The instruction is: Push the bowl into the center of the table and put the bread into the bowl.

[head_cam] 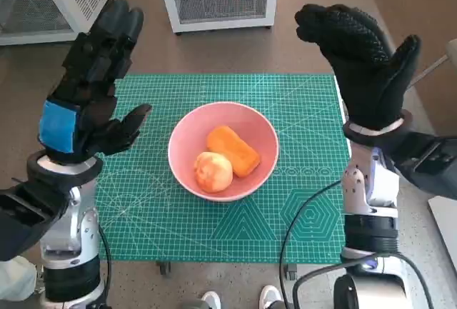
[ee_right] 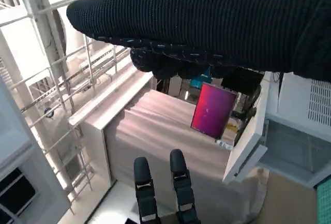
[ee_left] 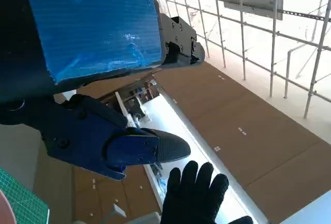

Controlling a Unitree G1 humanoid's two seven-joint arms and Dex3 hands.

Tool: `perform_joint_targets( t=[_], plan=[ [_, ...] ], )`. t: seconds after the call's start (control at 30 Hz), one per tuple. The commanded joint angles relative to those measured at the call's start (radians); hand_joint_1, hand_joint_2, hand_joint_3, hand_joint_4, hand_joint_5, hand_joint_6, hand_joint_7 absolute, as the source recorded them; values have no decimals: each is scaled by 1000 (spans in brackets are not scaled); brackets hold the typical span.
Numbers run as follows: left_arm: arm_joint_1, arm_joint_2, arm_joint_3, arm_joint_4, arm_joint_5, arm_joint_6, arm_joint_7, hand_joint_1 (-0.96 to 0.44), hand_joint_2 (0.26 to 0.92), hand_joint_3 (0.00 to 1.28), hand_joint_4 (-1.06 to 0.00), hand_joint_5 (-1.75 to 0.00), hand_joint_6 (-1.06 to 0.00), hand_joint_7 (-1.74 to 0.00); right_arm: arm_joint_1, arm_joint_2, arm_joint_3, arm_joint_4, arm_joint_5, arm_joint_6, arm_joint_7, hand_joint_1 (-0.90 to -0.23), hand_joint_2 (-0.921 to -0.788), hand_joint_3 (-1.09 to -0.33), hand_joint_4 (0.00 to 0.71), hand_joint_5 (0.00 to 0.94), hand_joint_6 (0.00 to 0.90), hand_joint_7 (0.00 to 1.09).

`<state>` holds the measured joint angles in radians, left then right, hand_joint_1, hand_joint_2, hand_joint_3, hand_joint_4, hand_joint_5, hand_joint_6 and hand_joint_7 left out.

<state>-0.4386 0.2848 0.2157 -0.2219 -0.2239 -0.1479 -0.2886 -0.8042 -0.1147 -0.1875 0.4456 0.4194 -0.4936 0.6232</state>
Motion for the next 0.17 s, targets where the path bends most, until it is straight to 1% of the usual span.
perform_joint_targets(
  t=[0.03,0.17],
  plan=[
    [-20,11,0,5,-14,1,-1,-651,921,387,-199,-15,-233,-163,3,-7,1,26,-12,10,-8,-598,-921,-658,257,3,399,2],
    [-21,6,-5,6,-14,1,2,-653,921,384,-191,-9,-236,-168,2,-4,2,31,-13,9,-9,-600,-921,-653,259,4,401,3]
  ],
)
